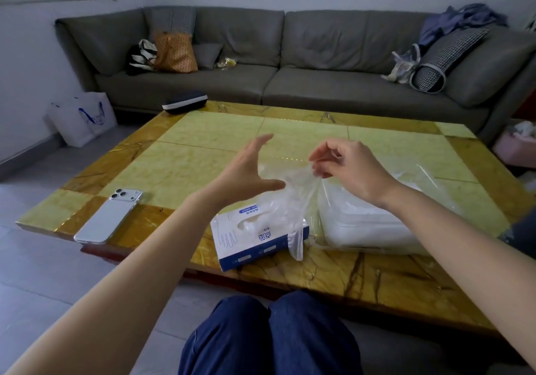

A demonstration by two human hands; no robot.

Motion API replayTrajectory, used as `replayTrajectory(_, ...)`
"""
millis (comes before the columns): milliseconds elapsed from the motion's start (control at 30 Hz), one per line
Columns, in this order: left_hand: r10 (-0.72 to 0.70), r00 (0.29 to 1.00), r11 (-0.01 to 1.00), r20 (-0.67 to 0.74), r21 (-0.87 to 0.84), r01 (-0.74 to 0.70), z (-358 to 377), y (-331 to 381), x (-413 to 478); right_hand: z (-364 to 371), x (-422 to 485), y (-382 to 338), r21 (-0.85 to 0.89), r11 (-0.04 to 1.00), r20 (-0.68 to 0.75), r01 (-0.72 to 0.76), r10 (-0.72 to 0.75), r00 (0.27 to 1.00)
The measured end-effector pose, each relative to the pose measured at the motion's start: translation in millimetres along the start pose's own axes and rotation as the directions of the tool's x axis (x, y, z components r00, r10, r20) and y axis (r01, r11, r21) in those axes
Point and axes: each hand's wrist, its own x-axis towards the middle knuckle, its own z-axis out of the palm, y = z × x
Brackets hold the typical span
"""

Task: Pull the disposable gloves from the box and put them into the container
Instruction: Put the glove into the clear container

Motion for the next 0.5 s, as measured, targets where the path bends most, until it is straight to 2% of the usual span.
replayTrajectory(67,0.023,0.977,0.999,0.212,0.031,-0.030,-4,7,7,-10,-4,1,0.019,1.000,0.041,0.006,-0.007,0.999)
replayTrajectory(133,0.014,0.944,0.997,0.330,0.064,-0.037,-3,15,13,-23,-8,5,0.075,0.997,0.021,-0.009,0.008,1.000)
replayTrajectory(233,0.024,0.967,1.000,0.252,0.014,-0.028,2,24,24,-40,-11,20,0.111,0.990,0.005,-0.082,0.082,0.997)
replayTrajectory(333,0.038,0.989,0.999,0.140,-0.023,-0.036,4,38,40,-59,-13,43,-0.163,0.963,0.069,-0.214,0.227,0.971)
replayTrajectory(400,0.071,0.991,0.997,0.110,0.032,-0.075,4,50,52,-75,-12,54,-0.442,0.861,0.078,-0.250,0.315,0.946)
replayTrajectory(433,0.098,0.990,0.992,0.103,0.069,-0.105,5,57,59,-82,-10,55,-0.530,0.813,0.067,-0.241,0.323,0.944)
replayTrajectory(500,0.155,0.982,0.974,0.104,0.151,-0.170,8,71,73,-93,-5,50,-0.547,0.813,0.065,-0.199,0.278,0.958)
